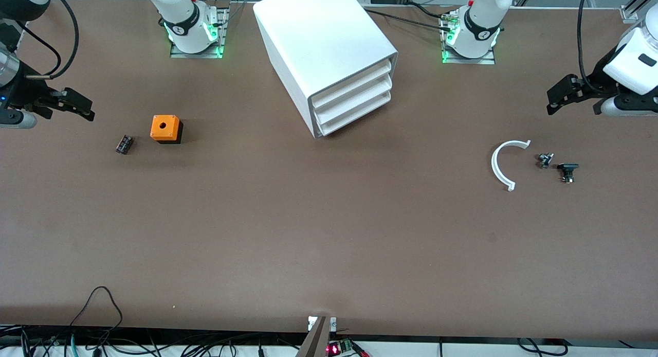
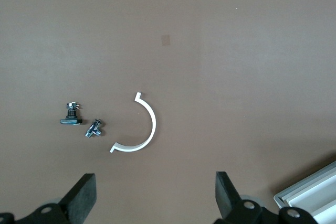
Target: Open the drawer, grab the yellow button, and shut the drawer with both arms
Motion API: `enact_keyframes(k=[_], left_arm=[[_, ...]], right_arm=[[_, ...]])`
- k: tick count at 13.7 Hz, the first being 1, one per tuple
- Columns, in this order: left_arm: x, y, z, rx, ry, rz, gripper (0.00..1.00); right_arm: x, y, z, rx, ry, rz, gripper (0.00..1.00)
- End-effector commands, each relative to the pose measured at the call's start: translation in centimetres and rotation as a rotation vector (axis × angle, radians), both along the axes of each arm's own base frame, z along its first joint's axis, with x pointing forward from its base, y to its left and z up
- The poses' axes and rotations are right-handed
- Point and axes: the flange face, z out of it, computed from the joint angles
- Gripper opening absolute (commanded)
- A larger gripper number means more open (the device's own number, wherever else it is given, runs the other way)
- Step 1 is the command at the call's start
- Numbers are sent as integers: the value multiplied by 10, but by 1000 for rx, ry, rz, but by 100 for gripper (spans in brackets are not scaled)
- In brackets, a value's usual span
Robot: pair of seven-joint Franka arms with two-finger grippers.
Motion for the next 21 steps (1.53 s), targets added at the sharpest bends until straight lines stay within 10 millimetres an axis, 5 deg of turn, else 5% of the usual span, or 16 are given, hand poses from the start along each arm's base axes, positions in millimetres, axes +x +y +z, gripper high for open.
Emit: enact_keyframes(k=[1,3,5,11,12,16,21], left_arm=[[6,-2,12,-15,-7,-16,100],[23,-17,-15,-11,45,-36,100],[21,-21,-11,-16,38,-47,100],[34,-41,-66,-17,140,-88,100],[35,-50,-101,-19,202,-103,100],[38,-69,-148,-79,302,-118,100],[10,-110,-247,-445,516,2,100]], right_arm=[[-3,-1,7,17,-2,7,100],[-3,-1,8,17,-2,5,100],[-3,-1,7,17,-2,7,100],[4,1,10,16,-11,10,100],[8,1,5,15,-1,9,100],[24,4,-4,13,12,15,100],[30,20,-17,27,33,35,100]])
